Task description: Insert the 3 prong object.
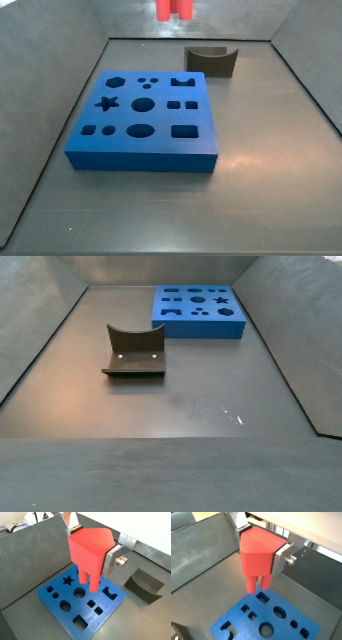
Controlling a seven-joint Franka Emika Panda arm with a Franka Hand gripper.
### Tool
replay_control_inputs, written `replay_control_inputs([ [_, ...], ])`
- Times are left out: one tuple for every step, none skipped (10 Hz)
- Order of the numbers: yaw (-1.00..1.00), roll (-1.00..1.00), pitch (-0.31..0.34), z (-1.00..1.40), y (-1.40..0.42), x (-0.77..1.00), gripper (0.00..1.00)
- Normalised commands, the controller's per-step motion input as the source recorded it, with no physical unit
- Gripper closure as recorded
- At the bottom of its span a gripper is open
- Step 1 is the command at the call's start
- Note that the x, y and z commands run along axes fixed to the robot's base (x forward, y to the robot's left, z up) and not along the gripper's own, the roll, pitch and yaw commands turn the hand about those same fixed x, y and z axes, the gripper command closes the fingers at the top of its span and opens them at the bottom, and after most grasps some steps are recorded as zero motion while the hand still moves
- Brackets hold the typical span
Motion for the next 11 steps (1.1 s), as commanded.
replay_control_inputs([
  [0.00,0.02,0.031,-0.83,0.41,0.00,1.00],
  [0.00,0.00,0.014,-0.77,0.41,0.00,1.00],
  [0.00,-0.01,0.013,-0.64,0.39,0.02,1.00],
  [0.00,-0.05,0.003,-0.59,0.35,0.03,1.00],
  [0.00,-0.06,0.000,-0.57,0.33,0.00,1.00],
  [0.00,-0.07,0.000,-0.54,0.30,0.00,1.00],
  [0.00,-0.05,0.000,-0.56,0.30,0.00,1.00],
  [0.00,-0.01,0.000,-0.58,0.29,-0.14,1.00],
  [0.00,-0.03,0.000,-0.57,0.28,-0.13,1.00],
  [0.00,-0.05,0.000,-0.56,0.27,-0.10,1.00],
  [0.00,-0.04,0.000,-0.51,0.25,-0.06,1.00],
])
